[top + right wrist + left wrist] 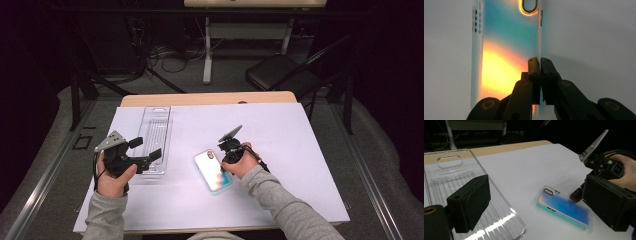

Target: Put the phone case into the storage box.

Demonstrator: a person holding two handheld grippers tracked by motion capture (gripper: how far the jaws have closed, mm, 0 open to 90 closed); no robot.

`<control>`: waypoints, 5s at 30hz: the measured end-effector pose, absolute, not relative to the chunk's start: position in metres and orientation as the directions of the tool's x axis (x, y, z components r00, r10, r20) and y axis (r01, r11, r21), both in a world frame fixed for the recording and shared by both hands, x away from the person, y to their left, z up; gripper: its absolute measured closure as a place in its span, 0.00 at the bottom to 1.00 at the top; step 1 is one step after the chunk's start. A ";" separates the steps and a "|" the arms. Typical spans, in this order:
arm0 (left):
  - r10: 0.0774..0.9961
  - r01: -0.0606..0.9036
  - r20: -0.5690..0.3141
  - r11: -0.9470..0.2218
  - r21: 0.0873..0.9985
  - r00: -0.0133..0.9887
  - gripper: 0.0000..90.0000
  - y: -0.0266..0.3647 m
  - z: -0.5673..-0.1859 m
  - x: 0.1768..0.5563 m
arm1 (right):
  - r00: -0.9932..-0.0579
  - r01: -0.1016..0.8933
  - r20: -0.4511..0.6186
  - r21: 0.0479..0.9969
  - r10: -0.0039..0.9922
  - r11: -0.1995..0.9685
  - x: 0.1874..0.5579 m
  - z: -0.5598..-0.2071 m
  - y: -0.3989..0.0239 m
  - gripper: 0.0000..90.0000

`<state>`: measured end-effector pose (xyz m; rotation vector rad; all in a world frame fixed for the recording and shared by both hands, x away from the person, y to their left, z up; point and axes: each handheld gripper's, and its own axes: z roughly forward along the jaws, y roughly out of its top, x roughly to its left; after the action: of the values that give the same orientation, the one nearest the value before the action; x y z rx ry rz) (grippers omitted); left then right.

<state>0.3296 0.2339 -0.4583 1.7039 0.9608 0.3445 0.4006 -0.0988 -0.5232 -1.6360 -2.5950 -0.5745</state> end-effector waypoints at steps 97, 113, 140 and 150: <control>0.627 0.597 -0.406 -0.119 0.794 0.665 0.38 0.149 -0.513 0.327 | -0.505 0.747 0.172 0.578 0.845 0.329 0.372 -0.475 -0.105 0.97; 0.567 0.730 -0.615 0.035 0.682 0.548 0.45 0.158 -0.517 0.330 | -0.507 0.742 0.180 0.589 0.843 0.321 0.368 -0.474 -0.104 0.97; 0.532 0.785 -0.690 0.073 0.615 0.491 0.59 0.153 -0.522 0.331 | -0.550 0.708 0.168 0.612 0.818 0.351 0.359 -0.472 -0.094 0.97; 0.513 0.795 -0.703 0.063 0.603 0.492 0.63 0.149 -0.524 0.331 | -0.565 0.704 0.177 0.613 0.806 0.358 0.354 -0.470 -0.089 0.97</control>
<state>0.3307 0.1490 -0.5239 1.5952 1.1556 -0.3082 0.3544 -0.0886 -0.4704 -1.5204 -2.7127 -1.0928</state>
